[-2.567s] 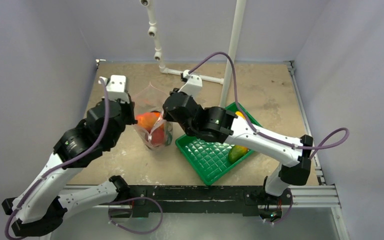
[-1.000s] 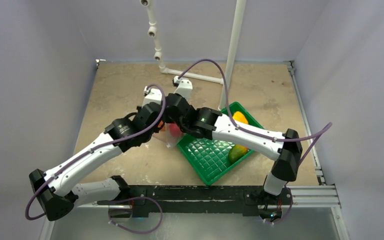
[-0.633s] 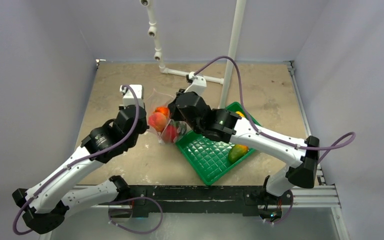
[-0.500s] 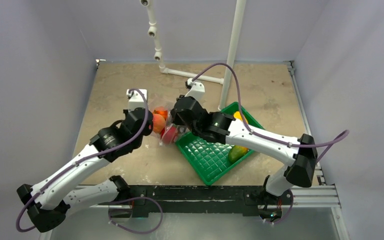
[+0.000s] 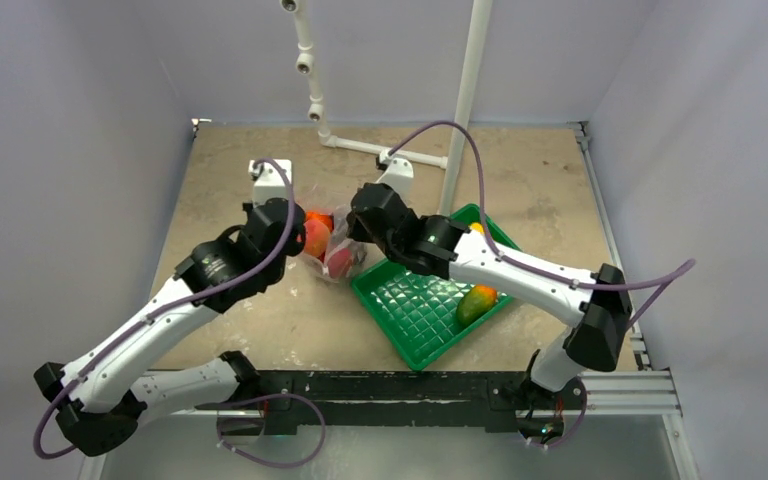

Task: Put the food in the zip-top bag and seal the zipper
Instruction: Adjust the zipper food storage bag at the center of the board.

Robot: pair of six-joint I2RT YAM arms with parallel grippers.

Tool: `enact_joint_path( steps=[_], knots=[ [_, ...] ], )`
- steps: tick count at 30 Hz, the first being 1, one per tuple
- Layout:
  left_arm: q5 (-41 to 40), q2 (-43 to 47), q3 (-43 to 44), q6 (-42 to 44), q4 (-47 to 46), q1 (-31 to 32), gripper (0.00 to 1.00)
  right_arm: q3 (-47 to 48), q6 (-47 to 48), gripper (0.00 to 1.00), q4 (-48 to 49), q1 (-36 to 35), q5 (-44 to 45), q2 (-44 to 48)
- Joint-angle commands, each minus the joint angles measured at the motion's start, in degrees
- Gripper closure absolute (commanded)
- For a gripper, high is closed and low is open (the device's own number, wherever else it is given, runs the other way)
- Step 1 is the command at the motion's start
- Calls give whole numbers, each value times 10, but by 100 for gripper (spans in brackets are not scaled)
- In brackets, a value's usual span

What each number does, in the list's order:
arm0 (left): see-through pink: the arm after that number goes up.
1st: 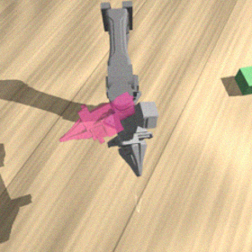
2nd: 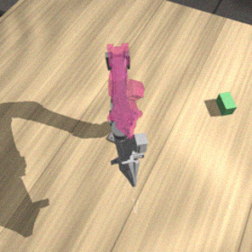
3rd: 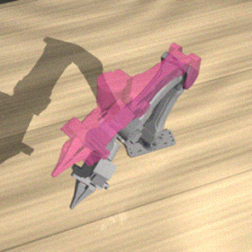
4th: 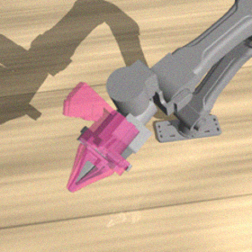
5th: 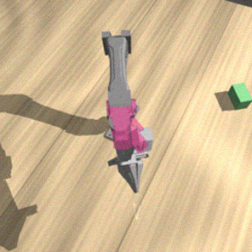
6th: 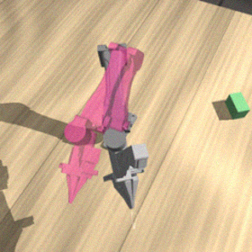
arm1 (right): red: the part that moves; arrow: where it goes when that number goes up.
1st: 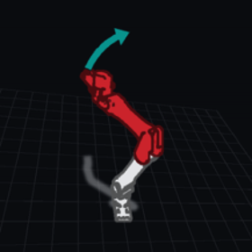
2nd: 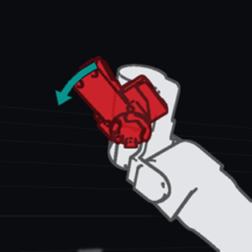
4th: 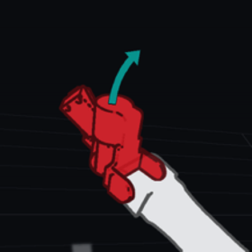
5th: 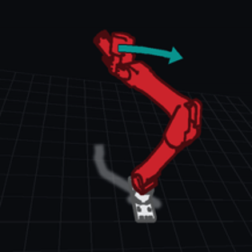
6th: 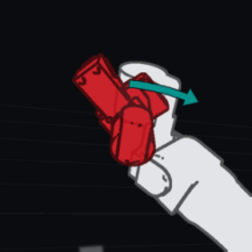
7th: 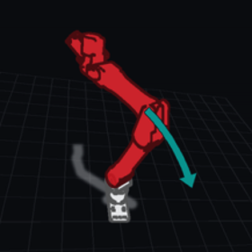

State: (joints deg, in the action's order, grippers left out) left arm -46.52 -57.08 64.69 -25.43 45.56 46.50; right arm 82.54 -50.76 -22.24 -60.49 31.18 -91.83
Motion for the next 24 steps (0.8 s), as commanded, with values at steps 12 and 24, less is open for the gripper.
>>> enact_joint_path(
  steps=[12, 24],
  knots=[
    [-63, 29, 29, 40, -17, -4, 100, 18, 11, 100, 73, 0, -26, 6],
    [-59, 43, -23, 43, -48, -4, 100, -23, -8, 100, 86, -1, -34, 0]
  ],
)
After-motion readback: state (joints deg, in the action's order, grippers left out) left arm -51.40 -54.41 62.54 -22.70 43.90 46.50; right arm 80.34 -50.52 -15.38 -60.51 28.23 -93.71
